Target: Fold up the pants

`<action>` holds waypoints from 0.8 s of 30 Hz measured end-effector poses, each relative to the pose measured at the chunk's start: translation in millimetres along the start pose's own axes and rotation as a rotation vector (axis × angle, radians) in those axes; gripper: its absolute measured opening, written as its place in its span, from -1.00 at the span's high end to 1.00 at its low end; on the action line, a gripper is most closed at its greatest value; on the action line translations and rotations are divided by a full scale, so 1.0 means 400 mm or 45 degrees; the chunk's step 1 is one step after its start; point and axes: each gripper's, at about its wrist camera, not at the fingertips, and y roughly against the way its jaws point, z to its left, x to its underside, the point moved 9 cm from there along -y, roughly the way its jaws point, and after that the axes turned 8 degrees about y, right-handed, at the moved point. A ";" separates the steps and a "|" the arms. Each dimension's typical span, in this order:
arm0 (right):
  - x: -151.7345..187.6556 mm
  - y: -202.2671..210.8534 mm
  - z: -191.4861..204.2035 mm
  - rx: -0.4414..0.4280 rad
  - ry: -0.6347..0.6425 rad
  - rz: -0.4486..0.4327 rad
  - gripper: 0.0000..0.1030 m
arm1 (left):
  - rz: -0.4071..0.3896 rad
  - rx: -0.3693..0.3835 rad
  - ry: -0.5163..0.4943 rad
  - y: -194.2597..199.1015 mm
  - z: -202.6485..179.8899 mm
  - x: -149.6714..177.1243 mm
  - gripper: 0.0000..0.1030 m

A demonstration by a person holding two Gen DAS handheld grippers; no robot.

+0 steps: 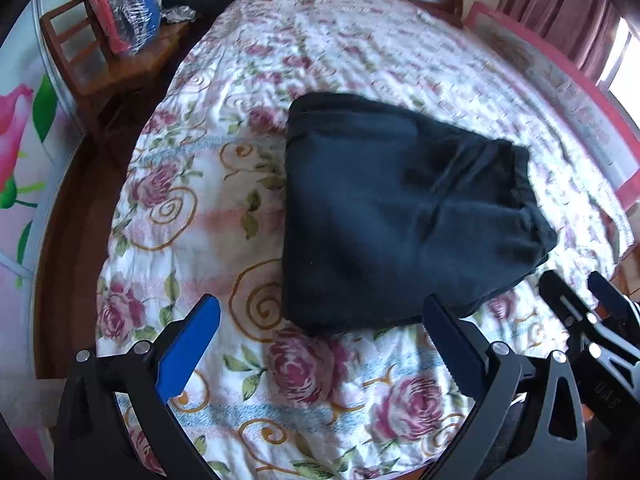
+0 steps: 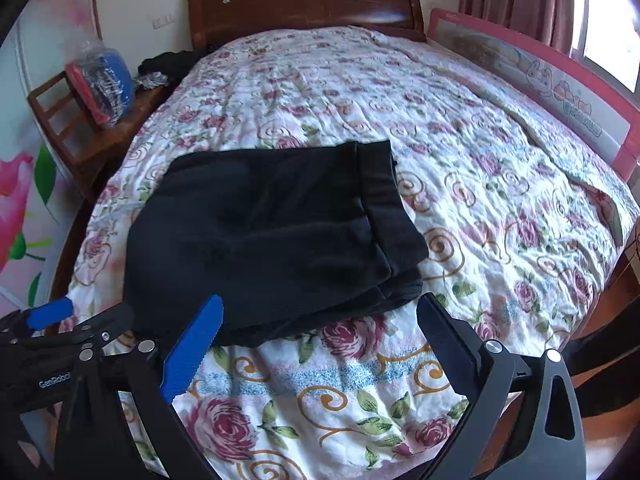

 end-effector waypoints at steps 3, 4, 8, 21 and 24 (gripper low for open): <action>-0.013 0.012 0.009 0.021 0.033 -0.025 -0.89 | -0.022 -0.002 -0.002 0.019 -0.003 -0.009 -0.97; -0.015 0.012 0.010 0.012 0.031 -0.026 -0.89 | -0.026 -0.003 0.000 0.023 -0.002 -0.012 -0.97; -0.016 0.005 0.006 0.004 0.021 -0.014 -0.89 | -0.028 -0.013 0.005 0.035 0.000 -0.016 -0.97; -0.017 -0.003 0.019 -0.009 0.019 -0.004 -0.89 | -0.029 -0.009 0.008 0.049 0.005 -0.020 -0.97; -0.019 -0.002 0.022 -0.011 0.024 -0.006 -0.89 | -0.031 -0.014 0.013 0.050 0.008 -0.022 -0.97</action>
